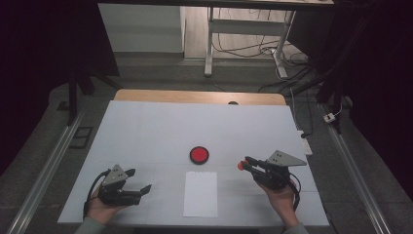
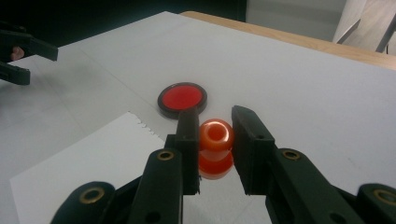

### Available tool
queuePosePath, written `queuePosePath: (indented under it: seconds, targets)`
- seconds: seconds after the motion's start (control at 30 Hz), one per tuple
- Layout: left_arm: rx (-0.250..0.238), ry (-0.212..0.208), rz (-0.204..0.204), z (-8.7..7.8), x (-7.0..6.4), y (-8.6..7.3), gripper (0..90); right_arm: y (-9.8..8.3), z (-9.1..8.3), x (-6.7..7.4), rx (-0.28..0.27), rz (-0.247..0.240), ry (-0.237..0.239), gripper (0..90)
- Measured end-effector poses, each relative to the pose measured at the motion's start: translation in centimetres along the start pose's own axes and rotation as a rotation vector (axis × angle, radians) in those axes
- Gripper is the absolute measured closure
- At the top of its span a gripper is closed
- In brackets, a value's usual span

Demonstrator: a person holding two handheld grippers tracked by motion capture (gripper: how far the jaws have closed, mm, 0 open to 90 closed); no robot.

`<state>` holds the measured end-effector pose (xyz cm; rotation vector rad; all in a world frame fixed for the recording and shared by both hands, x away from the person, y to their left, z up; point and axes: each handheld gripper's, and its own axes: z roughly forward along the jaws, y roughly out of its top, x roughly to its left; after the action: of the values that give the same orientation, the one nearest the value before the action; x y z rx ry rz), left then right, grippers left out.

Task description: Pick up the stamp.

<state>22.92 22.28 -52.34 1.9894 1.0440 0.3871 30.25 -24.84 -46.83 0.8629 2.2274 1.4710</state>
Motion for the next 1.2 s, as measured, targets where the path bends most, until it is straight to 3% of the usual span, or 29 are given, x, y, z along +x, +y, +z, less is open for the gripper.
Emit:
queuePosePath:
  seconds: [0.57,0.63,1.2]
  targets:
    - [0.003,-0.001,0.001,0.2,-0.1,0.0,15.7,1.8,1.4,1.2,-0.026,-0.027,0.029,72.6]
    - [0.001,0.000,0.002,0.2,-0.1,0.0,16.1,2.0,1.7,1.3,-0.043,0.004,0.057,72.6]
    - [0.002,-0.003,0.004,0.3,-0.2,0.0,16.8,2.7,3.6,2.6,-0.032,-0.022,0.096,72.6]
